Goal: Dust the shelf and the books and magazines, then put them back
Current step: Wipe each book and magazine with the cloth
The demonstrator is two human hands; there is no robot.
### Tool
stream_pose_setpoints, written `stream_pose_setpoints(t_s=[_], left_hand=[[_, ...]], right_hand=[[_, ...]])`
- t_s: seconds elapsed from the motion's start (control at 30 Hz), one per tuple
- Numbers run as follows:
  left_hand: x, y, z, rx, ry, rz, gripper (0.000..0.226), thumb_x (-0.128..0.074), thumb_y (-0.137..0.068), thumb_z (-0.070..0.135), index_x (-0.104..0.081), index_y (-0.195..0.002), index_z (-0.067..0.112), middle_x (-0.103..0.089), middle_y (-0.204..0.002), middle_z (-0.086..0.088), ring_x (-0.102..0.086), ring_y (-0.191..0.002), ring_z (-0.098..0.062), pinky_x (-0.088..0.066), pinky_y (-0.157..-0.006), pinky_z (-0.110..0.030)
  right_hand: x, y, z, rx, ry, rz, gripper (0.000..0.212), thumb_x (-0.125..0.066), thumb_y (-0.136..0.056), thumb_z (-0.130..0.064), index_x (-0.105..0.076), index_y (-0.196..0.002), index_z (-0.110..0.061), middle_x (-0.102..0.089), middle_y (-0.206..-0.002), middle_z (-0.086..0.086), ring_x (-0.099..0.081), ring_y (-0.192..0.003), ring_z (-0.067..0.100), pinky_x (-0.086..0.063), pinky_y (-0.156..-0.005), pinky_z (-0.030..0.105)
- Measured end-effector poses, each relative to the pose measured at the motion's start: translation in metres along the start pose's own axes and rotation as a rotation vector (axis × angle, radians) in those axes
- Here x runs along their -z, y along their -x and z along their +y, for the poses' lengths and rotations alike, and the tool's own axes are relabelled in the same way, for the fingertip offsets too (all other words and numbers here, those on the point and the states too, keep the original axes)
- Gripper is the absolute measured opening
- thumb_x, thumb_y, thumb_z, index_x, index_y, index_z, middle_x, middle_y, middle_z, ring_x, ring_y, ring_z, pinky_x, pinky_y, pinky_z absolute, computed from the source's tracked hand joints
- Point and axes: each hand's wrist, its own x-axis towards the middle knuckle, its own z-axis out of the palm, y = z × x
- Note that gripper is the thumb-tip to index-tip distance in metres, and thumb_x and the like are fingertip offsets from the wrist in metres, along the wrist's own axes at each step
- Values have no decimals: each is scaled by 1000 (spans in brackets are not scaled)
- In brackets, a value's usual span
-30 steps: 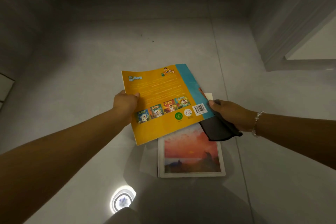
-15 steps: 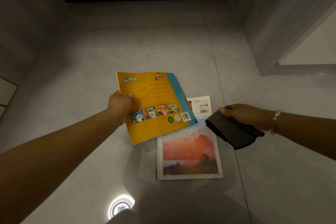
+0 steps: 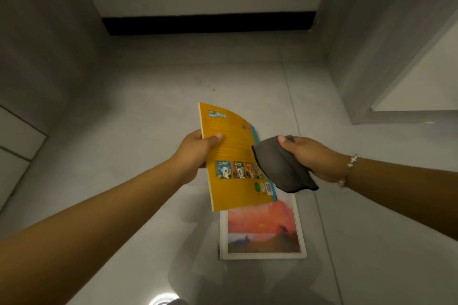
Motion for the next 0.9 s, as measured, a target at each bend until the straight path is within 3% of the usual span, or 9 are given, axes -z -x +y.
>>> stream_pose_setpoints(t_s=[0.13,0.23,0.37,0.43,0.6,0.67,0.77,0.9], left_hand=[[-14,18,23,-30,-36,-66,30,-46,-99,32,-60,-112,9,-69,-103,-13,-68,-81,-22,-55,-62,-29],[-23,29,38,-81,7,-153,35,-49,-98,33,-64,-111,5,-71,-101,-15,-70,-84,-24,-59,-63,-29],[-28,40,61,-141,144,-212,36,-52,-97,31,-65,-115,3,-69,-108,-15,-69,-96,-26,-58,-68,-27],[-30,45,73,-155,162,-195,36,-51,-97,33,-63,-115,4,-69,-108,-14,-68,-96,-26,-59,-71,-29],[-30,53,100,-258,154,-156,32,-50,-97,34,-65,-115,13,-68,-108,-11,-68,-97,-24,-60,-76,-34],[-34,56,107,-349,127,-108,29,-54,-95,30,-66,-117,15,-69,-110,-6,-69,-96,-18,-59,-78,-33],[-42,56,116,-526,64,-17,26,-60,-92,21,-65,-117,26,-67,-118,0,-66,-103,-13,-54,-91,-36],[-44,53,139,-645,-49,144,31,-63,-90,26,-56,-118,34,-55,-126,4,-55,-109,-7,-50,-95,-33]], right_hand=[[-10,14,-29,86,-30,-46,43,-42,-95,-49,-60,-116,-16,-65,-114,7,-62,-103,22,-49,-95,40],[-15,29,-53,186,-42,-85,38,-43,-92,-53,-63,-107,-24,-69,-99,-4,-65,-91,12,-53,-79,25],[-7,42,-75,328,-61,-79,39,-57,-77,-57,-67,-103,-29,-73,-97,-6,-68,-93,12,-53,-88,32],[2,45,-85,353,-65,-49,40,-63,-72,-54,-69,-99,-26,-74,-93,-5,-69,-90,13,-53,-90,36],[32,47,-111,446,-87,84,6,-66,-85,-29,-72,-87,-27,-75,-83,-2,-71,-80,16,-55,-86,38],[45,50,-122,499,-80,171,7,-66,-86,-24,-72,-86,-28,-75,-83,-1,-71,-79,15,-55,-80,35],[64,59,-143,570,-126,257,12,-64,-87,-14,-72,-96,-15,-72,-82,2,-68,-72,9,-53,-69,27],[96,84,-175,689,-112,341,14,-62,-89,-15,-68,-88,-27,-72,-79,-7,-67,-68,3,-53,-66,20]])
